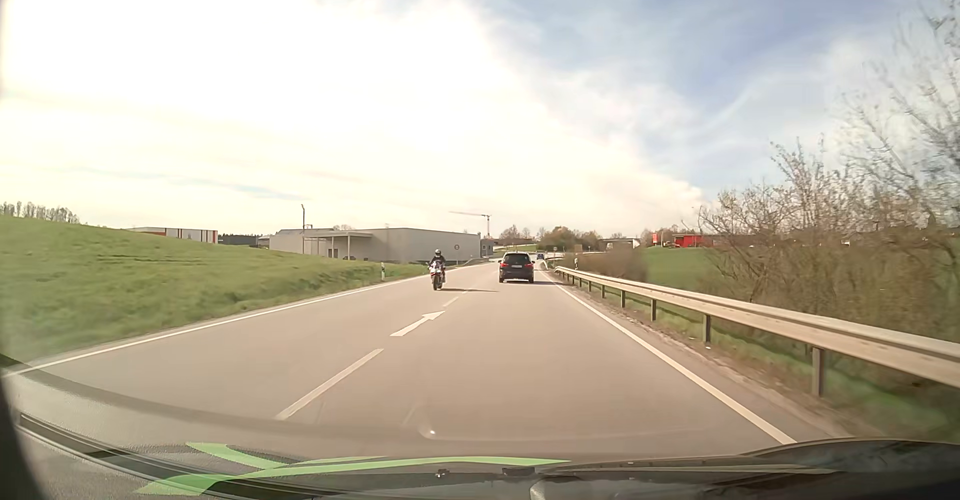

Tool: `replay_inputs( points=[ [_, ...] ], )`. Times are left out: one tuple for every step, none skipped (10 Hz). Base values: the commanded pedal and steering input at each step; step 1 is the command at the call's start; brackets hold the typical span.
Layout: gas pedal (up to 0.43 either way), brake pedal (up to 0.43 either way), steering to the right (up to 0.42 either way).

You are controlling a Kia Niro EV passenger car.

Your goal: Follow the waypoints while adhering to traffic rules and regulations

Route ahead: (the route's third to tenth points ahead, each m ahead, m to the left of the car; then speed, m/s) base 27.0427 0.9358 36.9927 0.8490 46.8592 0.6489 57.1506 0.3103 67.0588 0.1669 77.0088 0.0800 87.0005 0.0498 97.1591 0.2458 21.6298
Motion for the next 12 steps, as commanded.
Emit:
replay_inputs(
  points=[
    [0.0,0.0,0.0],
    [0.008,0.0,0.0],
    [0.039,0.0,0.0],
    [0.047,0.0,0.0],
    [0.059,0.0,0.0],
    [0.067,0.0,0.0],
    [0.079,0.0,0.001],
    [0.079,0.0,0.001],
    [0.087,0.0,0.001],
    [0.098,0.0,0.001],
    [0.098,0.0,0.001],
    [0.098,0.0,0.002]
  ],
)
